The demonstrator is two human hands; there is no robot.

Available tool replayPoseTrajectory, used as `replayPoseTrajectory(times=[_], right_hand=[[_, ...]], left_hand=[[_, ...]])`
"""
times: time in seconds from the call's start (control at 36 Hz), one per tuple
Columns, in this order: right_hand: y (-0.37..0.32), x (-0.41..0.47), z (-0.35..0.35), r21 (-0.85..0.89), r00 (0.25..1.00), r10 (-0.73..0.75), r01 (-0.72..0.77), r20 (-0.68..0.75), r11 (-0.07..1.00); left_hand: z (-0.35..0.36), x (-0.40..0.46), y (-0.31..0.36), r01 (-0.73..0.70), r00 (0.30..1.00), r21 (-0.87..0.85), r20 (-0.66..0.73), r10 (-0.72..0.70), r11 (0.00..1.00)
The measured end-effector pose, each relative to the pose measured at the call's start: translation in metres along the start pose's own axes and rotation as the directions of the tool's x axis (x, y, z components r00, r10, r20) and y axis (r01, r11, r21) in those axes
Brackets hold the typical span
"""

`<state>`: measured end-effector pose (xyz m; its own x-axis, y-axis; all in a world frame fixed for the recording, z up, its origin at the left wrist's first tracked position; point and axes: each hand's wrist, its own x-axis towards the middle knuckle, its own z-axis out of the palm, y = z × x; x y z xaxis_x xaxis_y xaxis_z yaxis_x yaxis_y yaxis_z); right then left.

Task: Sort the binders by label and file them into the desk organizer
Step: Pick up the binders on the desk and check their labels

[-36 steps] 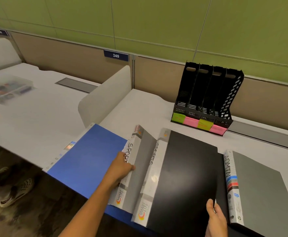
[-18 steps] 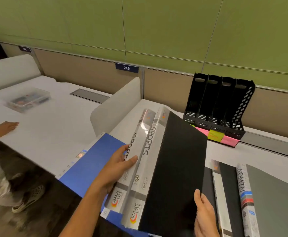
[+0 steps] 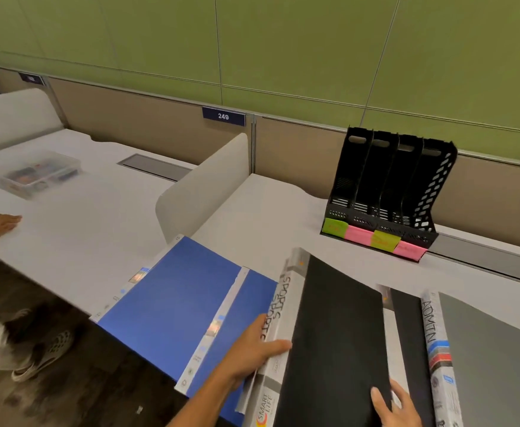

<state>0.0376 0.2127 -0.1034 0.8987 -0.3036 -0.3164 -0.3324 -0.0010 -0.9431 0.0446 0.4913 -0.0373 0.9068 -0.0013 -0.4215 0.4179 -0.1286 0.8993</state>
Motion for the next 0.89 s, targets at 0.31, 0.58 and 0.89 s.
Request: replayPoseTrajectory(times=[0.31,0.58,0.89], right_hand=[[0.015,0.012,-0.003,-0.142,0.959,0.198,-0.228,-0.202,0.963],[0.003,0.002,0.016,-0.497,0.986,0.153,-0.166,-0.067,0.851],[-0.008,-0.005,0.037,-0.656,0.99,0.004,-0.098,-0.144,0.748]], left_hand=[[0.027,0.028,-0.025,0.014,0.995,0.306,-0.103,0.018,0.952],[0.021,0.043,-0.038,-0.008,0.994,0.39,-0.095,0.049,0.921],[0.007,0.031,-0.044,-0.048,0.997,0.266,-0.045,0.062,0.963]])
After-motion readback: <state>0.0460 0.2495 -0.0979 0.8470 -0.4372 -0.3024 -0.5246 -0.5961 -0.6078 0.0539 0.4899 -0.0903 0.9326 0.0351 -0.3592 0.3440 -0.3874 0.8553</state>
